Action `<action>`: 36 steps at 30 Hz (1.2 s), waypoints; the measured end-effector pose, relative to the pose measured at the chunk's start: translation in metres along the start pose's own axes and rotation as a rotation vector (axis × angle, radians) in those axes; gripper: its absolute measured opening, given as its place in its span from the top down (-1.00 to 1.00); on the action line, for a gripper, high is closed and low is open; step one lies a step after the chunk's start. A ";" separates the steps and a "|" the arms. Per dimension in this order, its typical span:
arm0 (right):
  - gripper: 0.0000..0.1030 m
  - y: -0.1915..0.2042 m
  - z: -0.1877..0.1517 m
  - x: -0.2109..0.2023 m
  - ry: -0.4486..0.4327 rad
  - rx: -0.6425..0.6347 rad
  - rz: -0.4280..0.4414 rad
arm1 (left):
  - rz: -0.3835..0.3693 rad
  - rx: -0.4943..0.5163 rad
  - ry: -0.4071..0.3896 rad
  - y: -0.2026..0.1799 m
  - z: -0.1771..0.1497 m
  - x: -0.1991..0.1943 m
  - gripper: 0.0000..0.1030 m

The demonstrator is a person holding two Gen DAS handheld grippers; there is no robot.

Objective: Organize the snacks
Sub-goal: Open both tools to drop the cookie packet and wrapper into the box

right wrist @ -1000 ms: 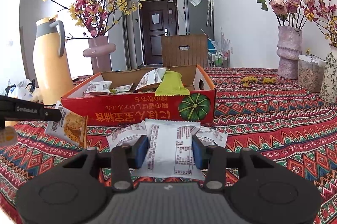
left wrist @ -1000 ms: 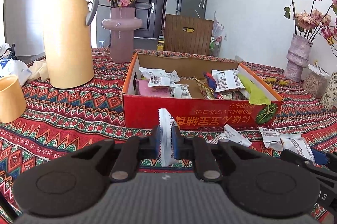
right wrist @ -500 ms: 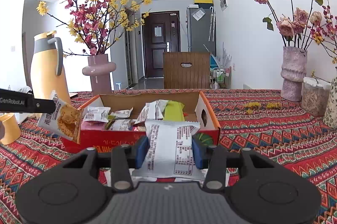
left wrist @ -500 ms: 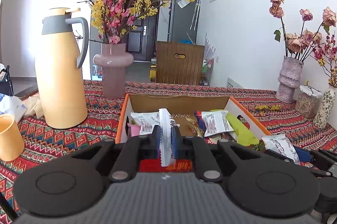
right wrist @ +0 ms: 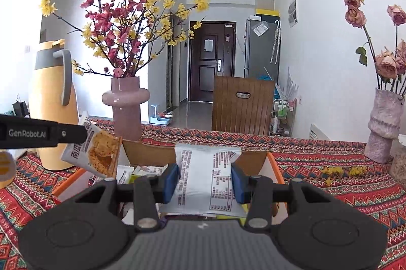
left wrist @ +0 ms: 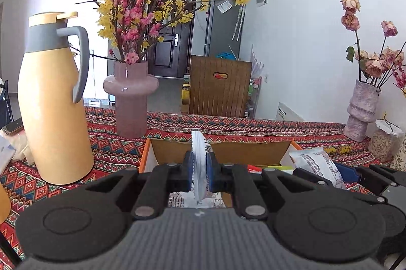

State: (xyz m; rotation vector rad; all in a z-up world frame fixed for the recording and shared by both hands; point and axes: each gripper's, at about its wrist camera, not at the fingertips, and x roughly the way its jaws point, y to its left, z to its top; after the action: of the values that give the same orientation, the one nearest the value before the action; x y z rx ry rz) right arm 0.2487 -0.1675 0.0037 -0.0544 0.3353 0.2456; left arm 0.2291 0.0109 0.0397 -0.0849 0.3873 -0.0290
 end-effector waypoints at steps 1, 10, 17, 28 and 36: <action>0.16 0.002 0.002 0.007 0.005 -0.006 0.005 | 0.002 -0.008 0.008 0.003 -0.001 0.007 0.77; 0.14 0.012 -0.008 0.048 0.031 -0.030 0.015 | 0.054 -0.007 0.034 0.023 -0.021 0.044 0.66; -0.88 0.003 -0.007 0.040 -0.011 -0.001 0.013 | 0.124 0.005 -0.024 0.022 -0.022 0.036 -0.79; -1.00 -0.012 0.001 -0.002 -0.043 0.028 -0.020 | 0.169 0.010 -0.033 0.008 -0.012 0.012 -1.00; -1.00 -0.033 -0.016 -0.045 -0.022 0.041 -0.055 | 0.154 0.025 0.019 -0.012 -0.022 -0.006 -1.00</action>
State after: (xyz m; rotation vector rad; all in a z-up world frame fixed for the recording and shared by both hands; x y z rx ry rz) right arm 0.2107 -0.2114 0.0038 -0.0201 0.3168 0.1849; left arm 0.2149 -0.0025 0.0227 -0.0296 0.4115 0.1173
